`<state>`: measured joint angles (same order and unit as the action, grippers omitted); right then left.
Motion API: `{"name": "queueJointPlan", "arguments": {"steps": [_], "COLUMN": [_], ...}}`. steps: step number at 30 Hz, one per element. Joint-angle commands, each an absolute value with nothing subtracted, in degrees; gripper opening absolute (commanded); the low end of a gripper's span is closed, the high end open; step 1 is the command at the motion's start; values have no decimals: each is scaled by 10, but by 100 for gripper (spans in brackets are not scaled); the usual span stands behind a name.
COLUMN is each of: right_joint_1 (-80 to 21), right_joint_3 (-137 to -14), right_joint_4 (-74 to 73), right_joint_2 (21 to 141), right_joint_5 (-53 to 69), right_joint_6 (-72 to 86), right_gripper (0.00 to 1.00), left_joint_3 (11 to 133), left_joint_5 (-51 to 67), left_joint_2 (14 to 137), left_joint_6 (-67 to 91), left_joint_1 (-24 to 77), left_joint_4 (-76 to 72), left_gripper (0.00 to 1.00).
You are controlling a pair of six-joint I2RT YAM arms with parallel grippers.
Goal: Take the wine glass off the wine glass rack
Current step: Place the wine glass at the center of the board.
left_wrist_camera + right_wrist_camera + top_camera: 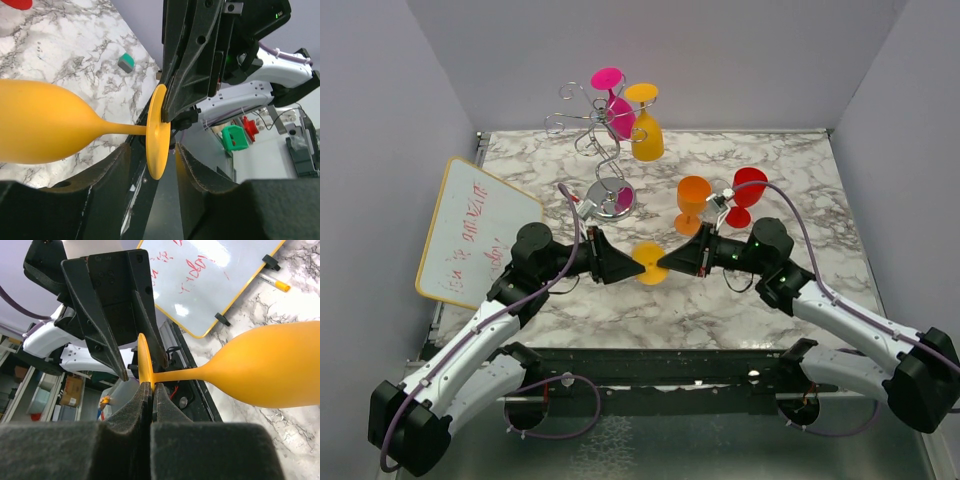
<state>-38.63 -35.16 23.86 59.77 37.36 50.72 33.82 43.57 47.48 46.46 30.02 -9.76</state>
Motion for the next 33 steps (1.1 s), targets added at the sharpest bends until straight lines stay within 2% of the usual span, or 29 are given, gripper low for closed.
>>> {"name": "queueJointPlan", "arguments": {"steps": [1, 5, 17, 23, 29, 33], "right_joint_1": [-388, -388, -388, -388, -388, -388], "right_joint_3": [-343, -343, -348, -345, -342, -343], "right_joint_4": [244, 248, 246, 251, 244, 234], "right_joint_2": [580, 576, 577, 577, 571, 567], "right_joint_5": [369, 369, 373, 374, 374, 372], "right_joint_6": [484, 476, 466, 468, 464, 461], "right_gripper": [1, 1, 1, 1, 1, 12], "left_joint_3": [339, 337, 327, 333, 340, 342], "left_joint_5": [484, 459, 381, 358, 351, 352], "left_joint_2": [476, 485, 510, 517, 516, 513], "left_joint_6": [445, 451, 482, 476, 460, 444], "left_joint_1": [304, 321, 389, 402, 405, 410], "left_joint_4": [-89, -95, -144, -143, -141, -139], "left_gripper": [43, 40, 19, 1, 0, 0]}}
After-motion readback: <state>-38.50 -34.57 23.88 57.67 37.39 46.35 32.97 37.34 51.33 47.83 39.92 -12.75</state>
